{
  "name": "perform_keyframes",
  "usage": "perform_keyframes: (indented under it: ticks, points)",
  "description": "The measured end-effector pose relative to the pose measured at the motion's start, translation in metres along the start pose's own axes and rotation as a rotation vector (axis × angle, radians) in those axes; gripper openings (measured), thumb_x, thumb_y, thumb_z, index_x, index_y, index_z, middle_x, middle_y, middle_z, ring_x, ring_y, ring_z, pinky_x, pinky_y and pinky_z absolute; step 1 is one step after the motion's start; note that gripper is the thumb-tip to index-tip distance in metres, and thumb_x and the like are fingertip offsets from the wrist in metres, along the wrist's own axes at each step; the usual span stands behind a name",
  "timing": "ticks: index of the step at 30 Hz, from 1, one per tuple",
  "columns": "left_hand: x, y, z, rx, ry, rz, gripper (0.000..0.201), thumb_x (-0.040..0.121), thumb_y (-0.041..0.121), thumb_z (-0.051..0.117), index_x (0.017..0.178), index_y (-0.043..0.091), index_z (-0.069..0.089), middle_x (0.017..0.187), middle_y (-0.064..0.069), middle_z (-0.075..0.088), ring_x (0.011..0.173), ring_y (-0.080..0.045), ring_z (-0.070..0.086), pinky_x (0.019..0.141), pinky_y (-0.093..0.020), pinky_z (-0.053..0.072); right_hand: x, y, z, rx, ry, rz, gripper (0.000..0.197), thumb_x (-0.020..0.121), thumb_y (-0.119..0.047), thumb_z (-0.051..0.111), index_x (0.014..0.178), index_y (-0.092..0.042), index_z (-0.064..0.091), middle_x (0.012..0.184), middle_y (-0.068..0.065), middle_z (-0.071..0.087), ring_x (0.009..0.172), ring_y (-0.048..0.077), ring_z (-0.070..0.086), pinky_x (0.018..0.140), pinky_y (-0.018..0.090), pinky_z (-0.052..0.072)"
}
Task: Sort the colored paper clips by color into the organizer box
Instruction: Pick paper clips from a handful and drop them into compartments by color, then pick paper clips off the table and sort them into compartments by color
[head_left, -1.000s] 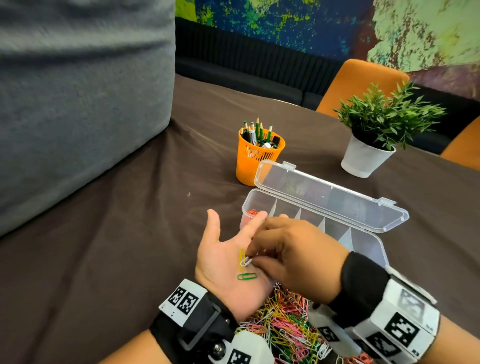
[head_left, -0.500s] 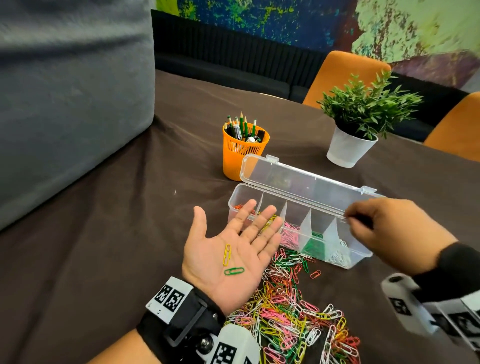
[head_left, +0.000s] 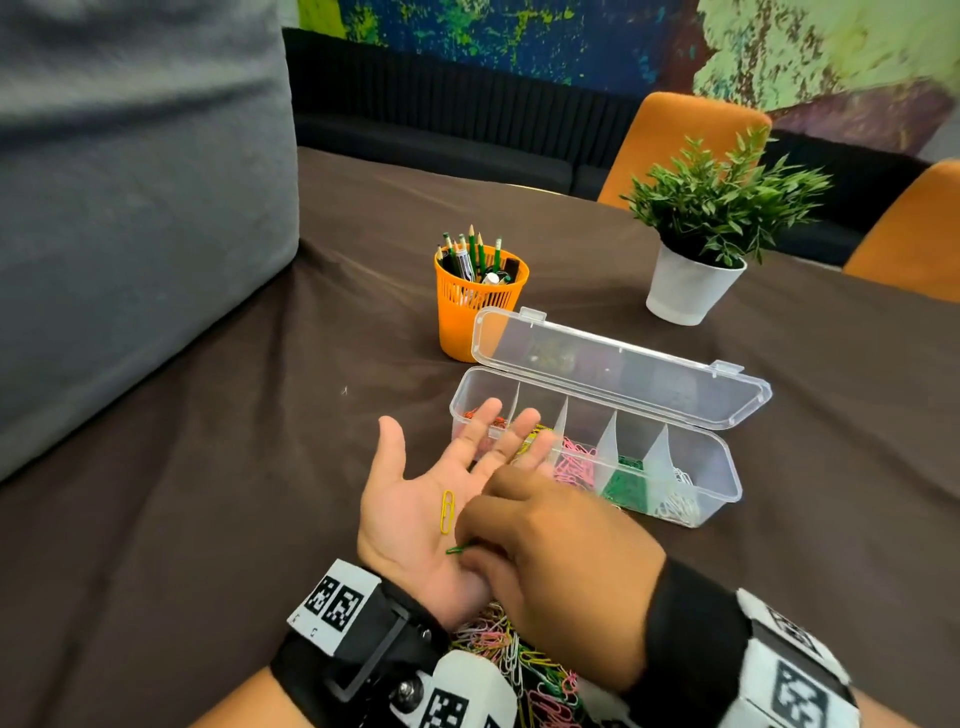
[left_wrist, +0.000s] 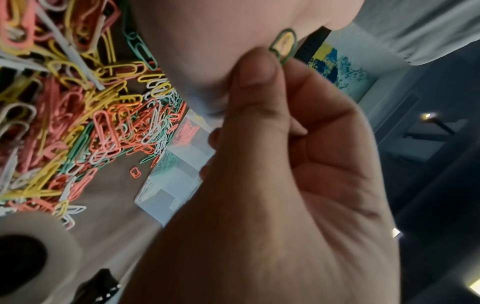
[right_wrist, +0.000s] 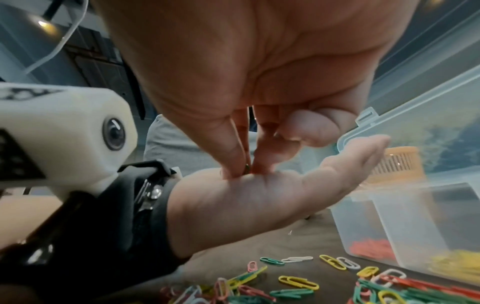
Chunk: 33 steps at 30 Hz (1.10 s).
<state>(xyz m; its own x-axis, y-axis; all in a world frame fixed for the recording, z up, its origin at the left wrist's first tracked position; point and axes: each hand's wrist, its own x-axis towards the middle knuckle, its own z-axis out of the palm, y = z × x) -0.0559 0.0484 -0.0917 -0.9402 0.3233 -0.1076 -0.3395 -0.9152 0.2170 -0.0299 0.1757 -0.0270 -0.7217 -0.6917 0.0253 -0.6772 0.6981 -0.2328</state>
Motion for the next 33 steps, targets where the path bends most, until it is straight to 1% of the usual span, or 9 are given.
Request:
perform_keyframes:
  ticks: [4, 6, 8, 10, 16, 21, 24, 28, 33]
  points:
    - [0.001, -0.003, 0.003, -0.012, 0.115, 0.057, 0.08, 0.086, 0.073, 0.048, 0.132, 0.008, 0.058, 0.124, -0.015, 0.065, 0.114, -0.034, 0.064, 0.099, -0.047, 0.047, -0.006, 0.024, -0.011, 0.13, 0.171, 0.082, 0.012, 0.09, -0.033, 0.053, 0.097, -0.031, 0.062, 0.092, -0.01, 0.064, 0.088, 0.012, 0.06, 0.079, 0.034, 0.051]
    - [0.003, -0.006, 0.0, 0.039, 0.175, 0.045, 0.067, 0.089, 0.068, 0.047, 0.12, 0.011, 0.062, 0.097, -0.01, 0.067, 0.083, -0.024, 0.068, 0.071, -0.034, 0.053, -0.011, 0.054, -0.022, 0.103, 0.359, 0.221, 0.013, 0.088, -0.028, 0.062, 0.097, -0.032, 0.069, 0.09, -0.013, 0.071, 0.085, 0.009, 0.065, 0.079, 0.028, 0.053]
    - [0.003, -0.008, -0.005, 0.104, 0.235, 0.002, 0.054, 0.092, 0.063, 0.047, 0.101, 0.013, 0.064, 0.067, 0.0, 0.05, 0.052, -0.012, 0.048, 0.046, -0.022, 0.037, -0.016, 0.083, -0.031, 0.125, 0.478, 0.358, 0.013, 0.086, -0.021, 0.067, 0.093, -0.031, 0.074, 0.087, -0.014, 0.072, 0.082, 0.006, 0.066, 0.078, 0.022, 0.052]
    - [0.001, -0.01, 0.0, 0.208, 0.237, -0.023, 0.046, 0.095, 0.057, 0.048, 0.085, 0.014, 0.06, 0.053, 0.005, 0.028, 0.038, -0.008, 0.025, 0.039, -0.019, 0.016, -0.024, 0.107, -0.036, 0.212, 0.552, 0.463, 0.014, 0.087, -0.02, 0.069, 0.09, -0.032, 0.075, 0.082, -0.016, 0.071, 0.073, 0.002, 0.063, 0.07, 0.012, 0.047]
    - [-0.01, -0.016, 0.043, 0.743, 0.088, 0.2, 0.04, 0.095, 0.047, 0.052, 0.077, 0.012, 0.057, 0.054, 0.002, 0.016, 0.039, -0.009, 0.012, 0.041, -0.02, 0.007, -0.065, 0.124, -0.035, 0.175, 0.567, 0.56, 0.031, 0.084, -0.039, 0.071, 0.115, -0.036, 0.065, 0.092, -0.015, 0.061, 0.074, -0.002, 0.052, 0.07, 0.018, 0.038]
    - [-0.003, -0.022, 0.08, 1.443, -0.043, 0.42, 0.041, 0.091, 0.045, 0.055, 0.072, 0.008, 0.059, 0.052, 0.01, 0.036, 0.047, -0.01, 0.032, 0.05, -0.028, 0.028, -0.123, 0.134, -0.023, 0.654, 0.661, 0.61, 0.01, 0.085, -0.022, 0.072, 0.095, -0.025, 0.074, 0.084, -0.013, 0.073, 0.074, -0.001, 0.063, 0.07, 0.015, 0.047]
    - [0.031, -0.011, 0.088, 1.957, -0.064, 0.551, 0.041, 0.087, 0.042, 0.045, 0.068, 0.008, 0.054, 0.057, -0.002, 0.051, 0.058, -0.014, 0.047, 0.061, -0.039, 0.042, -0.144, 0.149, -0.01, 0.905, 0.713, 0.726, 0.009, 0.087, -0.013, 0.069, 0.088, -0.02, 0.075, 0.078, -0.013, 0.071, 0.07, -0.003, 0.057, 0.066, 0.018, 0.041]
    - [0.074, 0.001, 0.091, 2.484, -0.104, 0.642, 0.03, 0.087, 0.034, 0.033, 0.064, 0.016, 0.041, 0.058, -0.003, 0.046, 0.06, -0.029, 0.048, 0.06, -0.046, 0.045, -0.156, 0.162, -0.009, 1.509, 0.917, 0.82, 0.012, 0.091, -0.017, 0.057, 0.087, -0.019, 0.068, 0.091, -0.003, 0.07, 0.088, 0.014, 0.062, 0.078, 0.03, 0.042]
    - [0.098, 0.008, 0.085, 2.792, -0.216, 0.539, 0.038, 0.093, 0.033, 0.033, 0.061, 0.016, 0.044, 0.063, -0.005, 0.046, 0.064, -0.026, 0.045, 0.069, -0.045, 0.045, -0.158, 0.168, 0.001, 1.451, 0.882, 0.877, 0.009, 0.09, -0.019, 0.061, 0.084, -0.02, 0.068, 0.1, -0.001, 0.068, 0.098, 0.014, 0.061, 0.089, 0.031, 0.041]
